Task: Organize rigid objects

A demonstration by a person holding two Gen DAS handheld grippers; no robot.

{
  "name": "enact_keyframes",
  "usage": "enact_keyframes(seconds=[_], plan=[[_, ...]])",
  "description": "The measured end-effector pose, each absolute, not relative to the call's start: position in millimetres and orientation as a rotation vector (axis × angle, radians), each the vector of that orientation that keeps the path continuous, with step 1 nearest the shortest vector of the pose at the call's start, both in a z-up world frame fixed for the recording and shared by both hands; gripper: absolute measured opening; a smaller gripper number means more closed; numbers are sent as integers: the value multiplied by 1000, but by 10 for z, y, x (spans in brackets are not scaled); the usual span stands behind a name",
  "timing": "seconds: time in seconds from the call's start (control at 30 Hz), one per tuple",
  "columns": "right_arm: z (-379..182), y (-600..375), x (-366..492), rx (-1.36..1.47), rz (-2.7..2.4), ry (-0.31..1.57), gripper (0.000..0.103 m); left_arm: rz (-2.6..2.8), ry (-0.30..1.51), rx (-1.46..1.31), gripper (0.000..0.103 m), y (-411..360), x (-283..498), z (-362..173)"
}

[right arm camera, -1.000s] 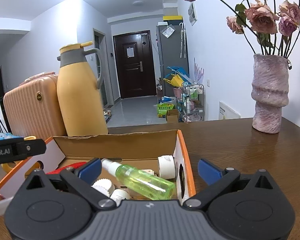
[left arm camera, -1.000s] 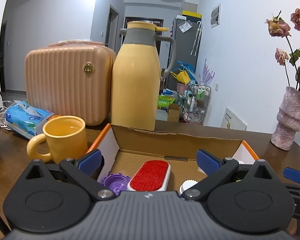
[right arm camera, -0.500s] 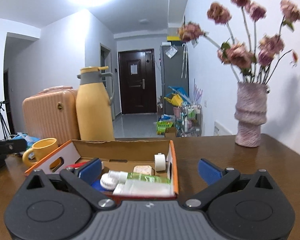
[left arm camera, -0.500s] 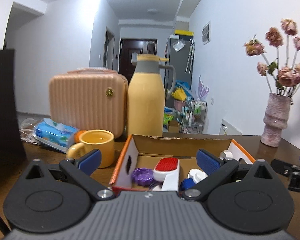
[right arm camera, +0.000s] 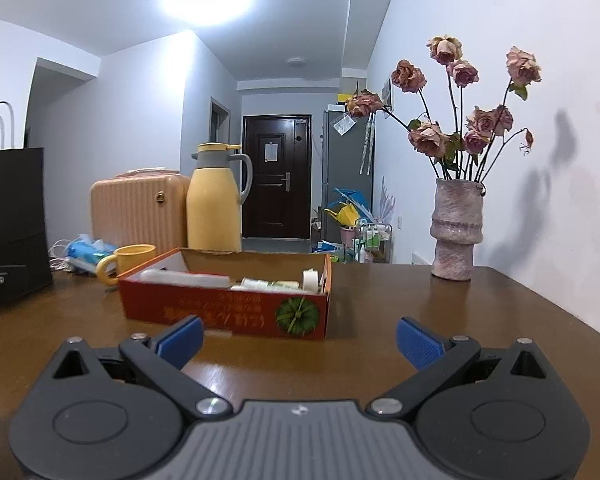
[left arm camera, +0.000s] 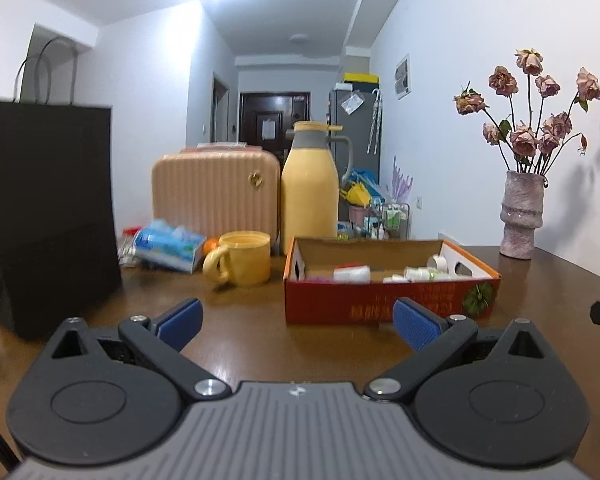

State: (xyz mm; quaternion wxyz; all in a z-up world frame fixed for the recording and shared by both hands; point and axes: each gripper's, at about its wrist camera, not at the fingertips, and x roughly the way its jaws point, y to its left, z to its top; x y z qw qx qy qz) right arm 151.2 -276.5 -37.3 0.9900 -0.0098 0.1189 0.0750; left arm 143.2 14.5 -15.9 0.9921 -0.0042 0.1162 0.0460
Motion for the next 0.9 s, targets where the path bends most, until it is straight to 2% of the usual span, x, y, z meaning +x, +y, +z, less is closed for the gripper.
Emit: enact_keyframes(seconds=[0.37, 0.9], plan=[[-480, -2703, 1053, -24, 178, 265, 103, 105, 311, -46, 103, 280, 953, -299], [-439, -2693, 946, -27, 180, 241, 103, 102, 300, -58, 103, 303, 837, -285]])
